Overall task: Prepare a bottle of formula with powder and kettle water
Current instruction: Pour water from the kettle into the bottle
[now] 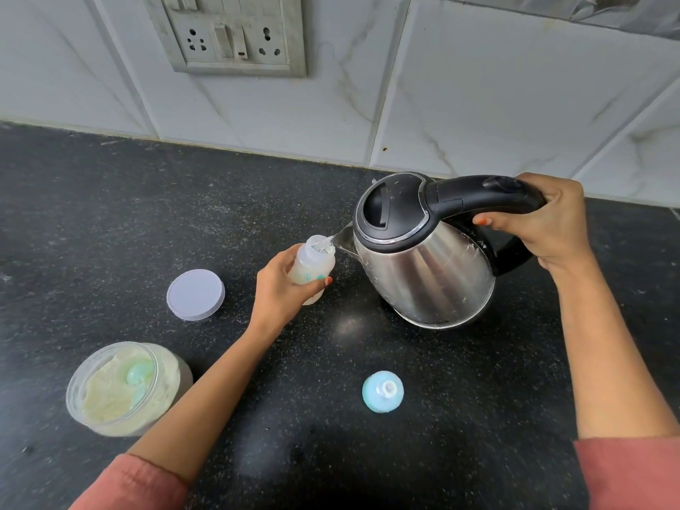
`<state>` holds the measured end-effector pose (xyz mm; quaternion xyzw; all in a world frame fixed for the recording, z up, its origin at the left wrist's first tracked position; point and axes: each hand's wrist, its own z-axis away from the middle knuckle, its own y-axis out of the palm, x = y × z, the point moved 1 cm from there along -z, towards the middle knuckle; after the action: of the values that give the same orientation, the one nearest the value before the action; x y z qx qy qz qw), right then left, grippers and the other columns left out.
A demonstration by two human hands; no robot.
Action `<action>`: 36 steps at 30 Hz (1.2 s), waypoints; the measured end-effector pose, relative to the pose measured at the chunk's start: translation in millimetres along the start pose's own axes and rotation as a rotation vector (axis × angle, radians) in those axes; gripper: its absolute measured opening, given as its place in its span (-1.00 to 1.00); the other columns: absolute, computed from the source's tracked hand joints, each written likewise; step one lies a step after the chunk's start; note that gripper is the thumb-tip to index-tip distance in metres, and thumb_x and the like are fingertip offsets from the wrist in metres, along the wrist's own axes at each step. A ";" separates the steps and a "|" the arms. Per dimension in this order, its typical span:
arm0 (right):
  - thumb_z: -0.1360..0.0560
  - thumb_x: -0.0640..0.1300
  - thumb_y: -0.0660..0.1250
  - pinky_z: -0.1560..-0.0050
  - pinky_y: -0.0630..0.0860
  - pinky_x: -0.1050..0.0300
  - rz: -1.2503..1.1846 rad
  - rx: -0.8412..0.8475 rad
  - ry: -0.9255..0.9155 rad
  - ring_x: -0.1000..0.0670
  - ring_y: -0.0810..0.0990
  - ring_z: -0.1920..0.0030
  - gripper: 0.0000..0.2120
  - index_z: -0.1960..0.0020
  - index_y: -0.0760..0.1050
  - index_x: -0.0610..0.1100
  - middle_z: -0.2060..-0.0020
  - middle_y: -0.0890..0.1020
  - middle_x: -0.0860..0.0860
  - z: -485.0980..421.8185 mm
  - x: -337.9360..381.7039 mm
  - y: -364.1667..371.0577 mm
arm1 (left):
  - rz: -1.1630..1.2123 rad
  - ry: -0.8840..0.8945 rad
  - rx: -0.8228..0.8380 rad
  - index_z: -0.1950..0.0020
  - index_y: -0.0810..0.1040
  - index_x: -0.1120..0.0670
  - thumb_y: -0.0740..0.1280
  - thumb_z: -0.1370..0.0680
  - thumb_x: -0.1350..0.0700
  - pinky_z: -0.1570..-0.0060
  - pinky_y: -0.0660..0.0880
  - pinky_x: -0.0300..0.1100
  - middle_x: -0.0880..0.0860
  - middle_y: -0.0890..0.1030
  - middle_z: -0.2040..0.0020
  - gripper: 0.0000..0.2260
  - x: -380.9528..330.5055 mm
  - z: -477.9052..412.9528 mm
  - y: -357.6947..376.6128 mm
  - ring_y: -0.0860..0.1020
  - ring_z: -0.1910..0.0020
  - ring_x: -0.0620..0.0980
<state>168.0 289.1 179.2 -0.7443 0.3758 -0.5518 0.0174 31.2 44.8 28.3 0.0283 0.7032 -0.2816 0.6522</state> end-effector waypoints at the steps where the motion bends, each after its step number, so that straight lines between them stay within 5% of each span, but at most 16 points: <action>1: -0.09 0.29 0.48 0.24 0.42 0.47 -0.010 -0.001 0.002 0.31 0.56 0.27 -0.70 0.21 0.59 0.28 0.33 0.62 0.37 0.4 -0.3 -0.9 | 0.008 0.003 0.001 -0.29 0.48 0.06 0.55 -0.31 0.16 -0.11 0.38 -0.29 -0.06 0.55 -0.17 -0.43 -1.2 0.4 0.2 0.49 -0.13 -0.16; 8: -0.08 0.28 0.50 0.17 0.48 0.43 -0.104 -0.067 0.028 0.28 0.60 0.20 -0.66 0.17 0.61 0.25 0.28 0.64 0.36 7.8 -16.7 -13.3 | 0.046 0.003 0.003 -0.29 0.49 0.03 0.55 -0.31 0.15 -0.18 0.44 -0.20 -0.02 0.58 -0.19 -0.43 -9.5 3.1 3.6 0.52 -0.14 -0.12; 20: -0.15 0.19 0.53 0.55 0.33 0.40 -0.352 -0.323 0.074 0.22 0.48 0.49 -0.74 0.24 0.63 0.10 0.45 0.61 0.21 34.3 -72.8 -42.1 | 0.012 0.000 0.011 -0.32 0.46 0.04 0.56 -0.31 0.12 -0.15 0.42 -0.20 -0.04 0.55 -0.21 -0.40 -13.2 6.2 7.5 0.49 -0.17 -0.11; 36: -0.17 0.17 0.52 0.49 0.39 0.39 -0.508 -0.368 0.111 0.23 0.52 0.40 -0.73 0.22 0.63 0.06 0.39 0.64 0.19 43.1 -109.6 -56.1 | -0.018 -0.019 0.019 -0.29 0.46 0.00 0.55 -0.31 0.11 -0.09 0.42 -0.24 -0.11 0.53 -0.16 -0.42 -12.3 11.8 20.5 0.50 -0.16 -0.11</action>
<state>222.4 376.0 98.5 -0.7736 0.2720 -0.5011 -0.2764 52.0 61.0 32.6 0.0254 0.6944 -0.2944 0.6561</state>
